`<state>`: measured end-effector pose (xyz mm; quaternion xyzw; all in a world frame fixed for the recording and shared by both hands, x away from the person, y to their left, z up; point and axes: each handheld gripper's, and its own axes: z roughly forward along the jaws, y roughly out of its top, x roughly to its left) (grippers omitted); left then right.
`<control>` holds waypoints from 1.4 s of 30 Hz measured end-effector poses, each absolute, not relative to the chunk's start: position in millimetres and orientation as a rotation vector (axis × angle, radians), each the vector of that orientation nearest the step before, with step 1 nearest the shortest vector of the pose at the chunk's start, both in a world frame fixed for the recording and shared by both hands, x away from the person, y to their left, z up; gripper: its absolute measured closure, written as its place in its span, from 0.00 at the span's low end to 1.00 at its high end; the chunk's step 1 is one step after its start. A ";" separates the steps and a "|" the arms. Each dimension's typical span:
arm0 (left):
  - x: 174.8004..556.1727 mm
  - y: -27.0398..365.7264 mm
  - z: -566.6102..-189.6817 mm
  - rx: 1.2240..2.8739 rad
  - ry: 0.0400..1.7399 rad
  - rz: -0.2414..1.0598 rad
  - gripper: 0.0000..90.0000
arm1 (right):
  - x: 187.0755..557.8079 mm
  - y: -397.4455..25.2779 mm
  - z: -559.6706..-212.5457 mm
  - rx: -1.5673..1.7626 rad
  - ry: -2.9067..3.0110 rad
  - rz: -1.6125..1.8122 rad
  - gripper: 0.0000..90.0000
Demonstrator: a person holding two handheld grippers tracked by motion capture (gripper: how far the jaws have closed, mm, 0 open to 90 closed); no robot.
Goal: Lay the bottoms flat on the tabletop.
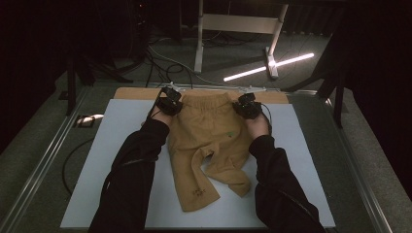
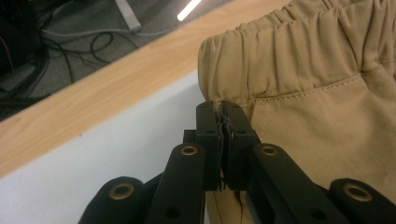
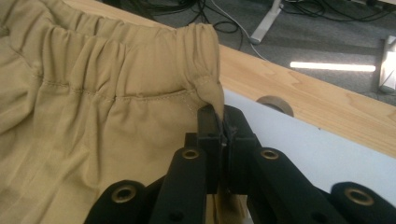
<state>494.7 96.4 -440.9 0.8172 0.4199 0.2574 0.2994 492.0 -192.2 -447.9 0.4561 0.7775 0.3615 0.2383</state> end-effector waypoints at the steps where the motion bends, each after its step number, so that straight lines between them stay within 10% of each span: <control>1: 494.2 97.1 -440.6 2.134 1.121 0.691 0.92 | 493.9 -192.3 -449.5 1.257 2.133 0.981 0.90; 4: 495.1 98.1 -444.9 2.139 1.186 0.592 0.47 | 495.9 -196.4 -455.5 1.311 2.133 0.994 0.53; 8: 488.9 98.9 -450.7 2.168 1.135 0.488 0.20 | 491.6 -199.2 -460.6 1.352 2.159 1.050 0.27; 13: 477.0 98.2 -452.6 2.178 1.063 0.415 0.12 | 480.2 -201.6 -458.8 1.309 2.203 1.156 0.12; 42: 350.1 124.8 -442.7 2.166 0.725 0.248 0.09 | 396.4 -217.0 -431.1 1.022 2.301 1.298 0.10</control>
